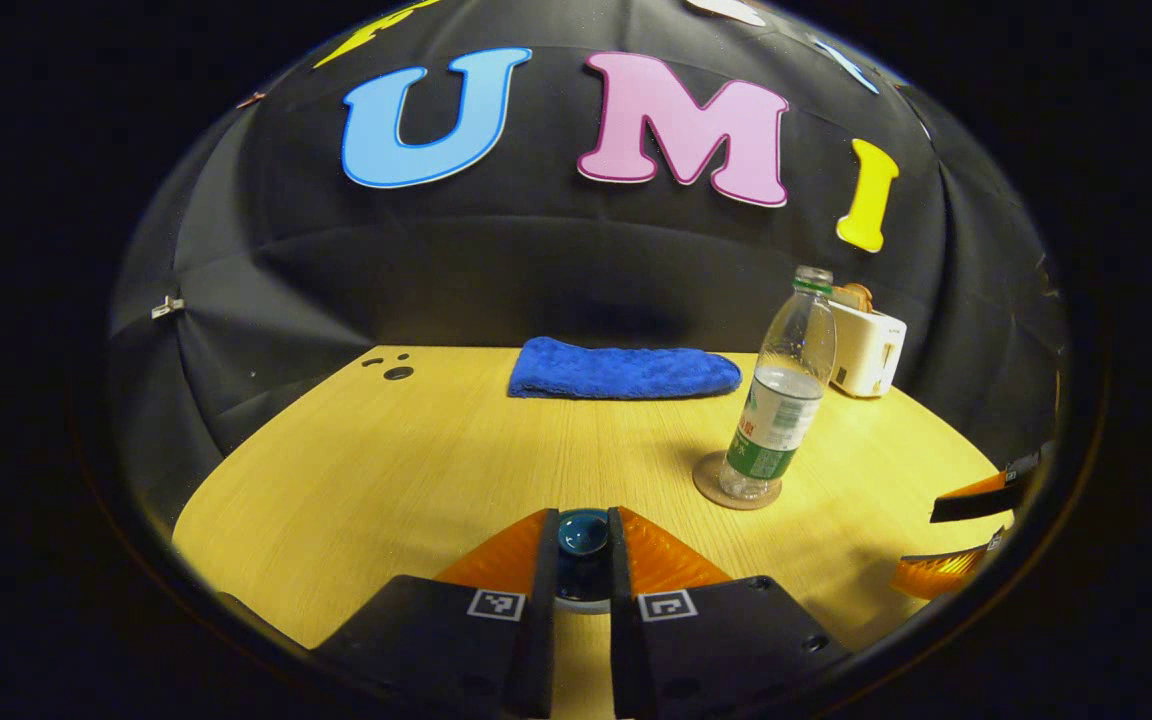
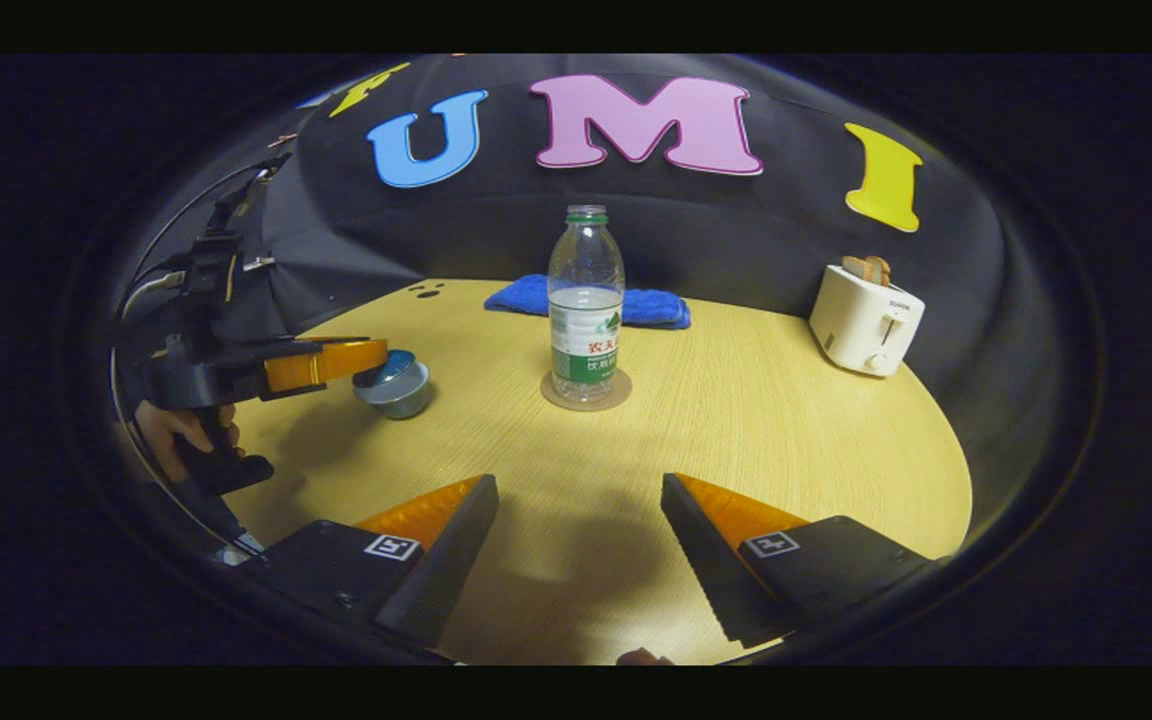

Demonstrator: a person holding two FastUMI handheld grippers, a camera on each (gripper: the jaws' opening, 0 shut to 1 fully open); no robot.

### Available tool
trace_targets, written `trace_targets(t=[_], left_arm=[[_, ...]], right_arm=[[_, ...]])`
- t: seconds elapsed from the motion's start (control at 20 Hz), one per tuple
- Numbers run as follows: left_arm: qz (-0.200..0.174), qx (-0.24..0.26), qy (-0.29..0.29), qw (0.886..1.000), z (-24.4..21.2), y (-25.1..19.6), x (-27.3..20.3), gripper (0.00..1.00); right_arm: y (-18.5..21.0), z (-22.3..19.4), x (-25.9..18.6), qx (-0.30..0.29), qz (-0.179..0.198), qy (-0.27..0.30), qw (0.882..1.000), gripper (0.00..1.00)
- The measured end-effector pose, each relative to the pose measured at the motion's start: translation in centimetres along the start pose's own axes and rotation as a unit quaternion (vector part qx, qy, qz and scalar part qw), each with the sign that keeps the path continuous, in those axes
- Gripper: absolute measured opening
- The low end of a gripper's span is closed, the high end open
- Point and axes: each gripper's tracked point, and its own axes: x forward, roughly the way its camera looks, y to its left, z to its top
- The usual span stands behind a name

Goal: Open the teacup lid with one hand, grasp the water bottle and pour water into the teacup with the other hand; after pouring, place the water bottle on the coaster and then close the teacup lid.

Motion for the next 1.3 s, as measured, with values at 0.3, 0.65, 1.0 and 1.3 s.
trace_targets(t=[0.3, 0.65, 1.0, 1.3], left_arm=[[-0.003, 0.015, 0.007, 1.000, -1.4, -0.2, 0.6, 0.31], [0.006, 0.028, -0.005, 1.000, -0.5, 0.1, -0.3, 0.50], [0.032, 0.036, -0.058, 0.997, 5.9, 0.9, -7.1, 0.99], [0.051, 0.010, -0.123, 0.991, 14.4, -1.9, -15.6, 0.98]], right_arm=[[1.0, -0.4, 0.1, 0.005, 0.000, 0.006, 1.000, 1.00], [1.2, 0.7, -0.4, 0.010, 0.002, -0.002, 1.000, 1.00], [-0.2, 6.3, -3.4, 0.015, -0.003, -0.045, 0.999, 1.00], [-2.0, 16.2, -9.7, 0.017, -0.005, -0.145, 0.989, 1.00]])
